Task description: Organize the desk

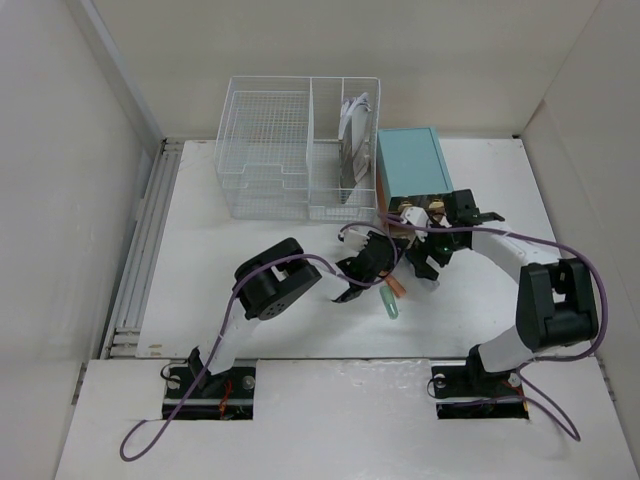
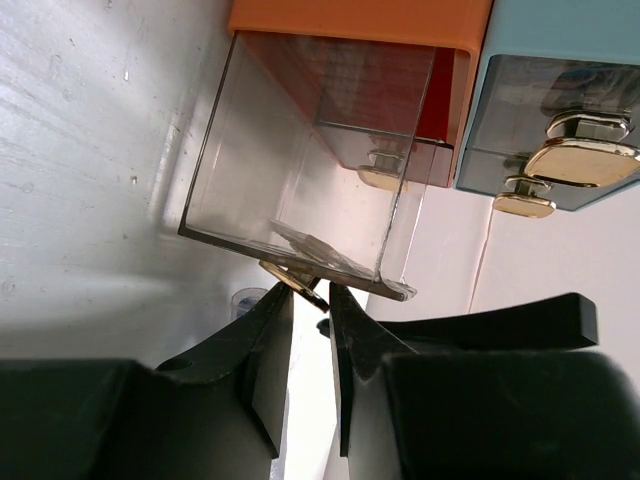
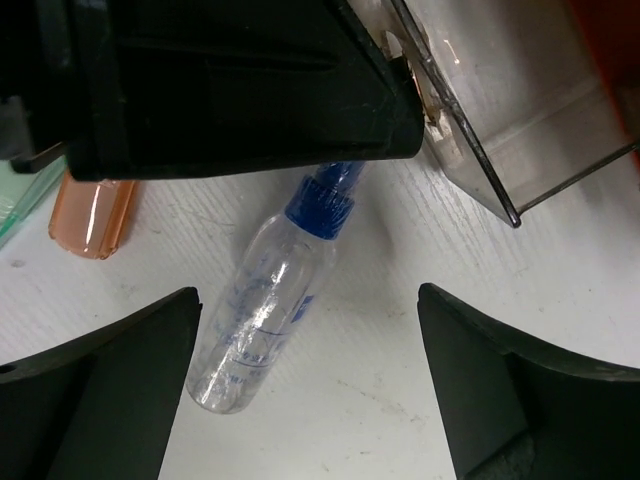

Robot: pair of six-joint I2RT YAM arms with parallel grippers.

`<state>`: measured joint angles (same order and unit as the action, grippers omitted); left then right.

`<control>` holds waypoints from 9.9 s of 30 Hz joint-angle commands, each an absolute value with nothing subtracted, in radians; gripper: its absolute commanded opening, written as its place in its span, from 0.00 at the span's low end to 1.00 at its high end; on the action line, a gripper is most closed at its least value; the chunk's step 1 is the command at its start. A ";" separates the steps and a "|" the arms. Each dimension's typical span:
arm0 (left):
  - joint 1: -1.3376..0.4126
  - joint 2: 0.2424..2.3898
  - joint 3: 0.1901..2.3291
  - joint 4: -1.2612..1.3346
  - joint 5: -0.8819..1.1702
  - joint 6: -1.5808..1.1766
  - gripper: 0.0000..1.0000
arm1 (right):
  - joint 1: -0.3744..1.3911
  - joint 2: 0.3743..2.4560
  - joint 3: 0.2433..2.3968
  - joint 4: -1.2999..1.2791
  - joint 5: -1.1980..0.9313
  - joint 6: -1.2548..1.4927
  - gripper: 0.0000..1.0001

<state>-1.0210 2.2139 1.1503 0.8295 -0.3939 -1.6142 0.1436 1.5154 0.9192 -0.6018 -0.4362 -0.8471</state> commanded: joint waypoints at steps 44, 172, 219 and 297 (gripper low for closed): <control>-0.997 2.187 1.094 0.758 -0.440 -1.606 0.17 | 0.123 1.353 1.006 -0.775 -0.219 -0.772 0.00; -1.169 1.532 0.512 0.857 -0.635 -1.460 0.22 | 0.181 1.542 1.169 -0.629 -0.367 -0.526 0.66; -1.197 1.525 0.466 0.876 -0.653 -1.480 0.22 | 0.161 1.586 1.094 -0.528 -0.506 -0.686 0.00; -1.319 2.088 1.354 -0.367 -0.555 -1.043 0.44 | 0.181 1.690 1.223 -0.381 -0.364 -0.618 0.00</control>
<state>-1.3155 2.0319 1.3518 -0.2623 -0.5907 -1.0477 0.1825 1.7081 1.1961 -0.4210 -0.3374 -0.6312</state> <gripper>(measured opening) 0.439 0.009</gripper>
